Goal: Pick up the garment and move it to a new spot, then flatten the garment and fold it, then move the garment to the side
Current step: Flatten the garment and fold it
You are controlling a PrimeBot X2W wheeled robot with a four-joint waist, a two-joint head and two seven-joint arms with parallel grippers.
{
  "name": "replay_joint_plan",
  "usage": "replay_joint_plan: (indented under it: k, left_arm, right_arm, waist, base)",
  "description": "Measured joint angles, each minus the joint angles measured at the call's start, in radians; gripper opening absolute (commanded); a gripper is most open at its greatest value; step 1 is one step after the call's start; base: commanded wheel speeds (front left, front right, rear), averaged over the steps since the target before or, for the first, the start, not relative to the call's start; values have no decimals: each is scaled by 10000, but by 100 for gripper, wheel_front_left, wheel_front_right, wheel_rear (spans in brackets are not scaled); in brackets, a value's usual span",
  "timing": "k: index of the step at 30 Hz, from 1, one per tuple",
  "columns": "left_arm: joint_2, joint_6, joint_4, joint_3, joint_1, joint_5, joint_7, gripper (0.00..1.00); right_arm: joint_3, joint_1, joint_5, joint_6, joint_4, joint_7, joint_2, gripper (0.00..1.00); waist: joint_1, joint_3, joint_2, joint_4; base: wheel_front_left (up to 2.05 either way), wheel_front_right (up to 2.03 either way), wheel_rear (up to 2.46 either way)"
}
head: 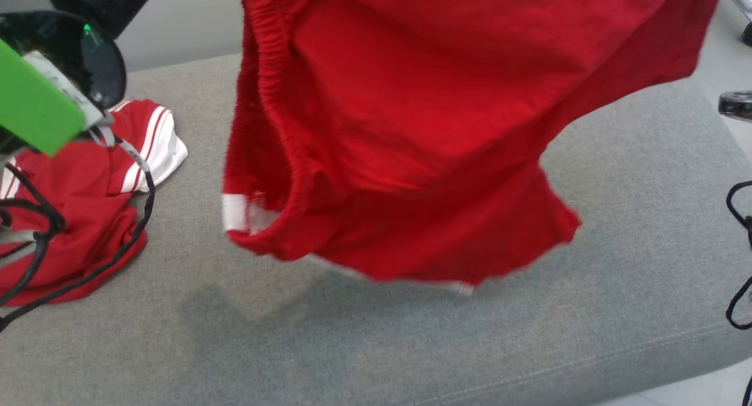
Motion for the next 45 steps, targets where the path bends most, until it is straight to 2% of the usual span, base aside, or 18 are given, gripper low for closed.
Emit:
replay_joint_plan:
  k: [3,4,7,10,12,14,16,17,19,20,22,24,26,28,29,32,35,45]
  left_arm:
    - [-12,0,763,174,101,-441,236,0]
    - [-13,-4,1078,130,205,-481,351,0]
    - [-123,-13,2167,-295,454,-489,646,0]
    - [-255,-15,3267,-807,442,-19,688,0]
    - [-378,-15,4015,-851,286,675,458,0]
    - [-685,-15,4401,-713,-392,1394,-136,0]
    - [-1323,-15,4238,-303,-1597,1818,-970,0]
    - [-1730,-17,4025,-52,-2334,2054,-1488,0]
    - [-2150,-140,3398,-6,-3612,2357,-1931,0]
    - [-2194,-351,3114,-35,-3998,2604,-2163,0]
    - [-1937,-731,2675,-121,-4123,3183,-2447,0]
    - [-1682,-1066,2558,-174,-3595,3427,-2819,0]
    - [-1509,-1421,2675,-477,-2299,3482,-3149,0]
    - [-1559,-1494,3014,-750,-561,3425,-3465,0]
    - [-1559,-1494,3014,-750,-561,3425,-3465,0]
    - [-1599,-1595,3574,-1218,1859,3429,-3998,0]
    - [-1607,-1705,3900,-1469,3405,3432,-4439,0]
    - [-1701,-2167,3672,-1559,5314,3419,-5695,0]
  right_arm:
    - [63,119,525,-571,683,470,253,0]
    - [194,106,648,-627,980,637,420,0]
    - [819,-223,832,-640,1923,1047,1074,0]
    - [1172,-1252,899,-715,2832,1195,1802,0]
    - [1095,-2267,688,-713,3292,982,2201,0]
    - [652,-3522,259,-711,3588,416,2332,0]
    - [-96,-4814,-44,-698,3896,-173,2278,0]
    - [-288,-5347,-211,-698,3967,-383,2178,0]
    - [-382,-6182,-445,-696,4006,-589,1958,0]
    - [-293,-6484,-587,-677,3979,-627,1904,0]
    - [128,-6714,-763,-654,3893,-627,1871,0]
    - [543,-6452,-765,-616,3914,-623,1906,0]
    - [717,-5513,-715,-612,4100,-616,1937,0]
    - [742,-3930,-633,-616,4567,-610,1927,0]
    - [742,-3930,-633,-616,4567,-610,1927,0]
    - [418,-1321,-236,-621,5288,-709,1969,0]
    - [153,445,-109,-610,5620,-970,1987,0]
    - [-497,1644,-42,102,5720,-1701,2105,0]
  waist:
    - [0,299,0,-36]
    - [0,422,0,-33]
    - [0,816,0,4]
    - [0,1217,0,69]
    - [0,1489,0,129]
    - [1,1764,0,199]
    - [1,2032,0,278]
    - [1,2171,0,319]
    - [0,2444,1,395]
    - [1,2587,0,431]
    - [1,2874,0,486]
    - [1,3154,0,512]
    - [2,3410,0,516]
    - [2,3616,0,507]
    - [2,3616,0,507]
    - [3,3779,0,480]
    - [2,3710,0,485]
    - [0,3150,0,458]
  base:
    - [0,0,0]
    - [0,0,0]
    - [0,0,0]
    - [0,0,0]
    - [0,0,0]
    - [0,0,0]
    - [0,0,0]
    - [0,0,0]
    - [0,0,0]
    - [0,0,0]
    - [0,0,0]
    - [0,0,0]
    - [0,0,0]
    - [0,0,0]
    - [0,0,0]
    - [0,0,0]
    - [0,0,0]
    - [0,0,0]
